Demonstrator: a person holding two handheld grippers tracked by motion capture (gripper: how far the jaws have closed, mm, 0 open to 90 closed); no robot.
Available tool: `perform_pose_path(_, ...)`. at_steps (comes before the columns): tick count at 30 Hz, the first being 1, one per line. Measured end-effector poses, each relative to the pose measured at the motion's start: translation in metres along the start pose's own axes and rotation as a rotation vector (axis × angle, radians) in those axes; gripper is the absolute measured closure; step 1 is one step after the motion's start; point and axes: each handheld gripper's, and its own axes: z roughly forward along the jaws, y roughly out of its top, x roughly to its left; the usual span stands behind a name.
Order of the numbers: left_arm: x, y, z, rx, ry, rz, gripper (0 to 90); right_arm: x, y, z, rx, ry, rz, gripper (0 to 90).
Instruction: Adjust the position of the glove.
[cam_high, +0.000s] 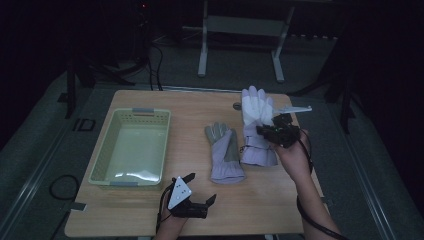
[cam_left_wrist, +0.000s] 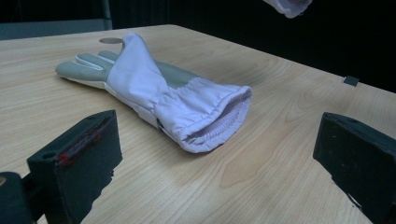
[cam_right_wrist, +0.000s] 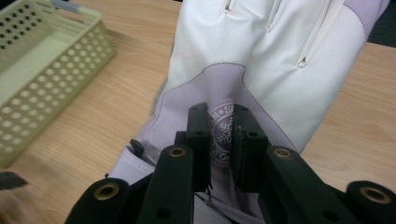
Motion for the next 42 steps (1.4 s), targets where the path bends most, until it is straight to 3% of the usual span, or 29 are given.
perform_pose_path(8,0.0,0.0,0.0,0.0,-0.001,0.002,1.1,0.038,0.01,0.017,0.027,0.061,-0.062,79.2)
perform_pose_path(18,0.0,0.0,0.0,-0.001,-0.002,0.0,1.1,0.063,0.0,0.039,0.083,0.057,-0.064,79.1)
perform_pose_path(30,-0.001,0.0,0.0,-0.002,0.0,0.003,1.1,0.067,-0.024,0.07,0.15,0.013,-0.024,79.1)
perform_pose_path(42,-0.001,0.0,0.0,0.0,0.0,0.007,1.1,0.065,-0.03,0.096,0.213,-0.006,-0.022,78.7)
